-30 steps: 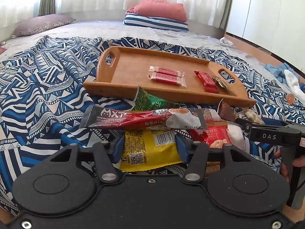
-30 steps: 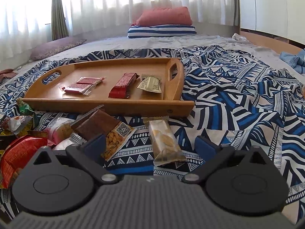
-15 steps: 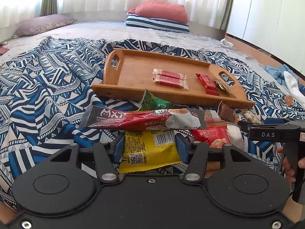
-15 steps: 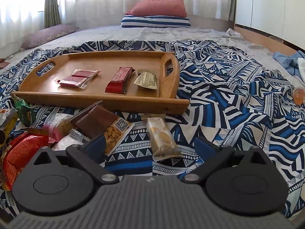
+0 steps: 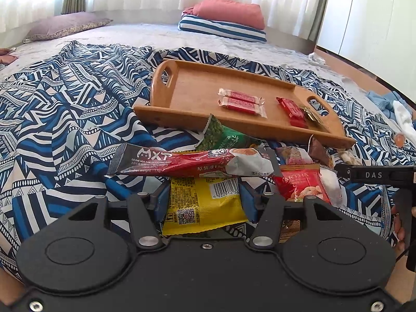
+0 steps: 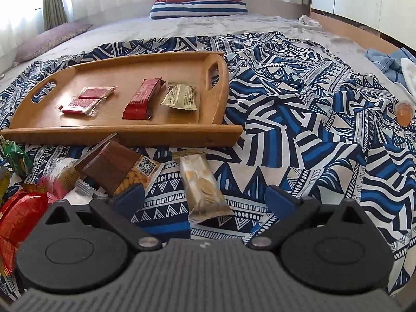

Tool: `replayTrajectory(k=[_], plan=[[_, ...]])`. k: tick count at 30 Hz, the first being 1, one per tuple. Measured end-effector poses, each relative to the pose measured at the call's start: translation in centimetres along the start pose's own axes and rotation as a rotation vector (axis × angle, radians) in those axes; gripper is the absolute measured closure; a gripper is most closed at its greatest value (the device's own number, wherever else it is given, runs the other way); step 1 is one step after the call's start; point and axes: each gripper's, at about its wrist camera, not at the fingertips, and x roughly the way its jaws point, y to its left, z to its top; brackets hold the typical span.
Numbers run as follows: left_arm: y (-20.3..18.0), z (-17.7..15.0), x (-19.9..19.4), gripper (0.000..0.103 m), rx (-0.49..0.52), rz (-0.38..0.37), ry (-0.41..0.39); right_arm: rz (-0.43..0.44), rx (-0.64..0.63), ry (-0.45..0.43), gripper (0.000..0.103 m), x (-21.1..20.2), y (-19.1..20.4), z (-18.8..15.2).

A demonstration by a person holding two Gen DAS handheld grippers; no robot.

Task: Organize snacks
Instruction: 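Grasp a yellow chip bag with the left tool, then hold the yellow chip bag with the left tool while the right tool grasps a cream-wrapped bar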

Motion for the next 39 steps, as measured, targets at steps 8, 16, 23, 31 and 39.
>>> replayTrajectory(k=[8, 16, 23, 31, 39], plan=[[0.2, 0.2, 0.2, 0.05, -0.008, 0.005, 0.004, 0.034, -0.059, 0.023, 0.0, 0.3, -0.2, 0.4], [0.1, 0.2, 0.3, 0.05, -0.003, 0.01, 0.007, 0.022, -0.05, 0.026, 0.0, 0.1, -0.1, 0.4], [0.2, 0.3, 0.3, 0.05, -0.009, 0.011, 0.006, 0.043, -0.042, 0.059, 0.0, 0.3, -0.4, 0.8], [0.2, 0.4, 0.1, 0.05, -0.008, 0.008, 0.005, 0.072, -0.047, 0.007, 0.013, -1.0, -0.1, 0.2], [0.1, 0.6, -0.2, 0.05, -0.007, 0.007, -0.006, 0.073, -0.105, -0.05, 0.041, -2.4, 0.8, -0.1]])
